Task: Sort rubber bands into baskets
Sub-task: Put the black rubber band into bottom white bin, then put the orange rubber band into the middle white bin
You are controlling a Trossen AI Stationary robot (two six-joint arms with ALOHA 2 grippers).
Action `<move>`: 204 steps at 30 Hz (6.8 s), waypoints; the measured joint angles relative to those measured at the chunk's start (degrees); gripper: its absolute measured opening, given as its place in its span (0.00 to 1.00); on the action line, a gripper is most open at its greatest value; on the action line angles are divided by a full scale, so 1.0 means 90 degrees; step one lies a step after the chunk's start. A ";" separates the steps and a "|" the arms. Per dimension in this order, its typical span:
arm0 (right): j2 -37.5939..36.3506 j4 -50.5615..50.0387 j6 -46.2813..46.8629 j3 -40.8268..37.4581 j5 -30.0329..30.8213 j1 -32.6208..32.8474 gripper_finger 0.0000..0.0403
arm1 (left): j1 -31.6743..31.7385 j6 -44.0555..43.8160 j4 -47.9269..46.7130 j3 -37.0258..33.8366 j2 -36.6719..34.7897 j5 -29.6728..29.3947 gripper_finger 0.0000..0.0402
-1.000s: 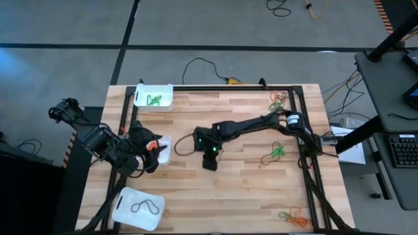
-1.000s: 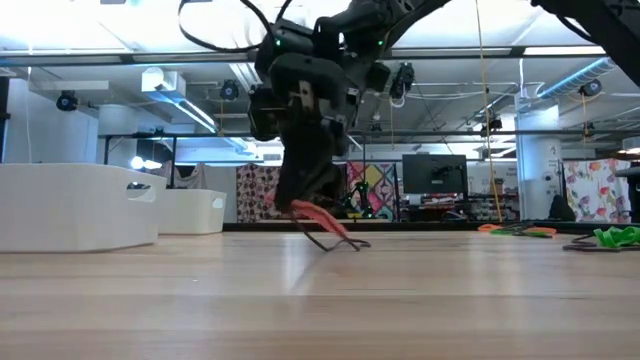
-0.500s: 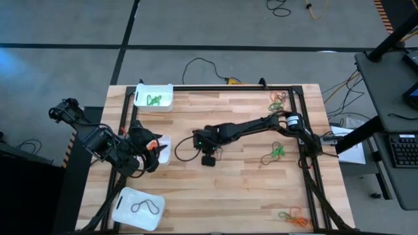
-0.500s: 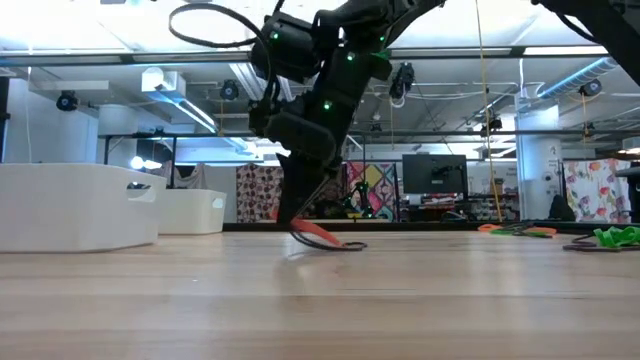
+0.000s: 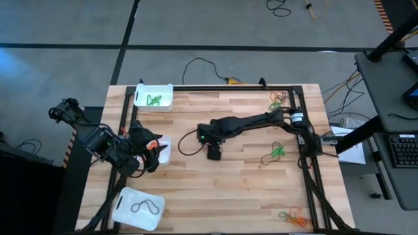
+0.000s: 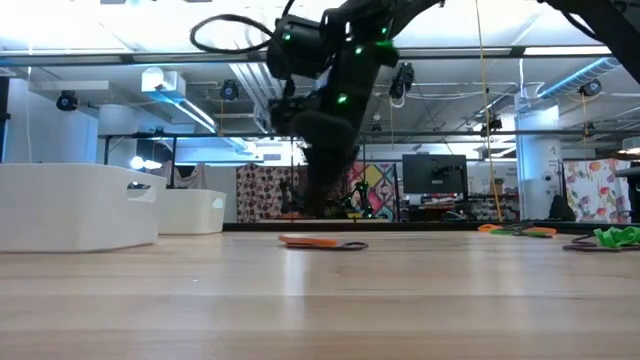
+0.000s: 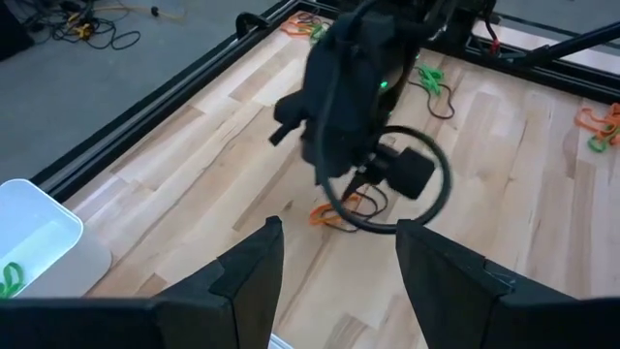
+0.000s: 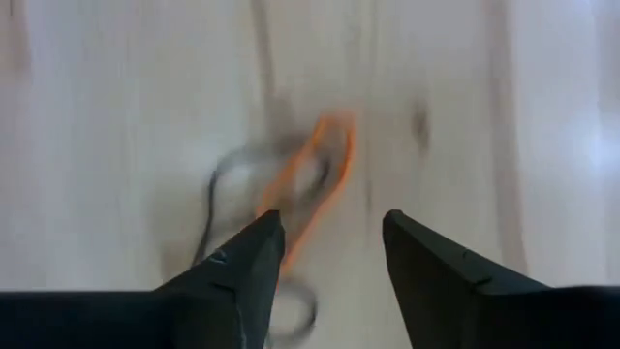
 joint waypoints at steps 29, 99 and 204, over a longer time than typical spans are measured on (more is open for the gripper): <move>-0.3577 -0.2367 0.2786 -0.0078 0.1287 0.1445 0.40 | 0.1540 0.2226 0.6874 -0.2959 0.1882 0.3016 0.46; -0.4085 -0.2145 0.4202 -0.0461 0.1998 0.3066 0.19 | 0.2897 0.3158 0.3935 -0.1444 0.2671 0.5495 0.00; -0.3901 -0.2541 0.4629 -0.0437 0.2159 0.2610 0.53 | 0.4646 0.2144 0.5386 -0.1421 0.4303 0.4890 0.67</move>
